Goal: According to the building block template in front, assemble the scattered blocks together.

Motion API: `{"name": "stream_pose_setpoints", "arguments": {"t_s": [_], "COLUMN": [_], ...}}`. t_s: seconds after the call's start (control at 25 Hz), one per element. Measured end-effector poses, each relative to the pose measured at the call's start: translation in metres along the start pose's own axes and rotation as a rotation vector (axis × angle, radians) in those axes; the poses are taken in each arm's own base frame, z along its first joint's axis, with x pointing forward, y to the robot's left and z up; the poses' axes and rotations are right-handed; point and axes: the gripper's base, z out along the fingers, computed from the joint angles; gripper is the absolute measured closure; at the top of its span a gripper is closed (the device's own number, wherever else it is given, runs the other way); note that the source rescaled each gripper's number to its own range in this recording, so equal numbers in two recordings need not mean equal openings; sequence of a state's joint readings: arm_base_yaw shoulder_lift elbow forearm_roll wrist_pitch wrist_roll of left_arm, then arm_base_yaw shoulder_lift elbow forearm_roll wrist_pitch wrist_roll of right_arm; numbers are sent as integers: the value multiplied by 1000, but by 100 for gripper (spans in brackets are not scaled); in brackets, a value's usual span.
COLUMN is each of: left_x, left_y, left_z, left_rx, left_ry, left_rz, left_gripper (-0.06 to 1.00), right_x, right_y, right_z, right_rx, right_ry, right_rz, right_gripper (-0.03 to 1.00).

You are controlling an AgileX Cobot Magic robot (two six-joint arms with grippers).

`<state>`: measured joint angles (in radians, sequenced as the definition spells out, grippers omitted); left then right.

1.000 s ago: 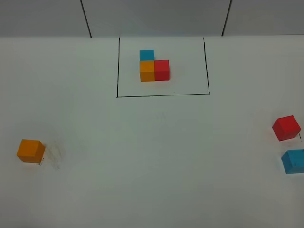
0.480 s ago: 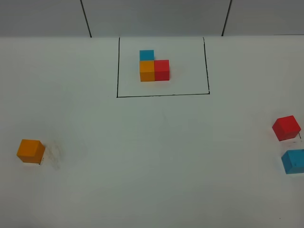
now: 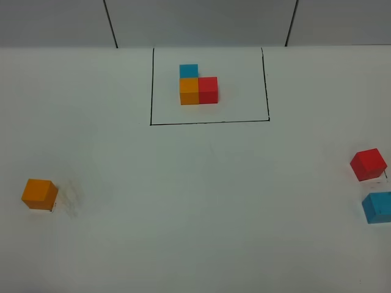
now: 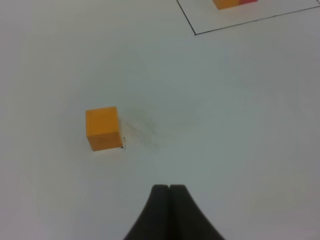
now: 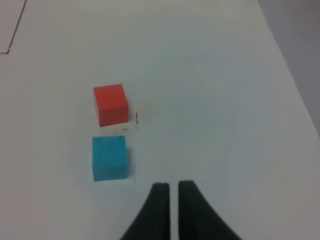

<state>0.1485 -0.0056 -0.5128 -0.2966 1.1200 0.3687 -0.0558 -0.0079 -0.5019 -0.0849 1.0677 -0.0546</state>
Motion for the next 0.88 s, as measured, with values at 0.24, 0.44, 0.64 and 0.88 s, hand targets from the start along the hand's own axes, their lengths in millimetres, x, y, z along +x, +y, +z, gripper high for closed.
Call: {"name": "stream_pose_setpoints", "arguments": {"t_s": [0.24, 0.44, 0.64, 0.88], "left_x": [0, 0, 0, 0], "left_y": [0, 0, 0, 0], "left_z": [0, 0, 0, 0], "left_rx": [0, 0, -1, -1], "left_ry": [0, 0, 0, 1], "left_rz": [0, -7, -13, -13], "left_gripper": [79, 39, 2, -5], "right_x": [0, 0, 0, 0], "right_y": [0, 0, 0, 0], "right_z": [0, 0, 0, 0], "right_rx": [0, 0, 0, 0], "right_ry": [0, 0, 0, 0], "right_rz": [0, 0, 0, 0], "right_gripper": [96, 96, 96, 96]}}
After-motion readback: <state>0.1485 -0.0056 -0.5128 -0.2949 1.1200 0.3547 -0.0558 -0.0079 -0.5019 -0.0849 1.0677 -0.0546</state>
